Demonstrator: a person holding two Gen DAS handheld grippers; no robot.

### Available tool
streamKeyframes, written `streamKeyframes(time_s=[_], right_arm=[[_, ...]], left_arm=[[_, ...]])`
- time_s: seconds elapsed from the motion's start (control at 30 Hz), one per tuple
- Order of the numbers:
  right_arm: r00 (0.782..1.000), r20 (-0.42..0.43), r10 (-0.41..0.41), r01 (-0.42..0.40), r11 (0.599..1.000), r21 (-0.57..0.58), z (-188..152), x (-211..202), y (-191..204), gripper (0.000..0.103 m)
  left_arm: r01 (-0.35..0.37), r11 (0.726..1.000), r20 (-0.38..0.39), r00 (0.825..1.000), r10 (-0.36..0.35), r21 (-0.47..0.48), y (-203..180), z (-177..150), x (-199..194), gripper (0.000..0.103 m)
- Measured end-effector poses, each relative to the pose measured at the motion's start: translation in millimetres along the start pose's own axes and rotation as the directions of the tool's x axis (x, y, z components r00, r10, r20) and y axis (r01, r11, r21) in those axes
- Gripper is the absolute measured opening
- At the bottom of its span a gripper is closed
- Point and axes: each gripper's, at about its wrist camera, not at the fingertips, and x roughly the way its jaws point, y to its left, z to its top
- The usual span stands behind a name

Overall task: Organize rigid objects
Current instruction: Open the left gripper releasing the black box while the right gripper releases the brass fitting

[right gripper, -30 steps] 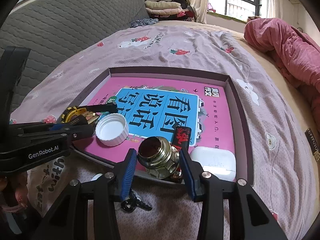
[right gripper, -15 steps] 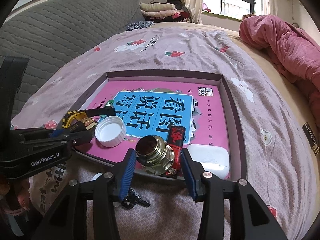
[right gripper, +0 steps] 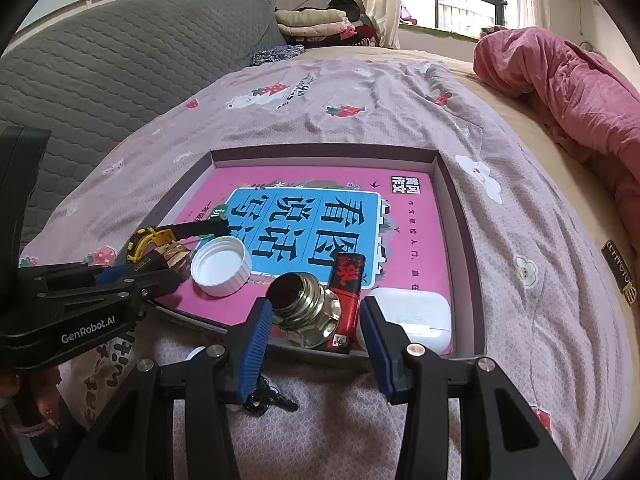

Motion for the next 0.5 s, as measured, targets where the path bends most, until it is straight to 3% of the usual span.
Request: streamKeyframes(time_s=[0.5], right_arm=[[1.000, 0.011, 0.002, -0.002, 1.000, 0.003, -1.5, -6.9, 0.4, 0.046]], left_arm=[[-0.007, 1.000, 0.006, 1.000, 0.007, 0.012, -2.7, -4.0, -7.8, 0.023]])
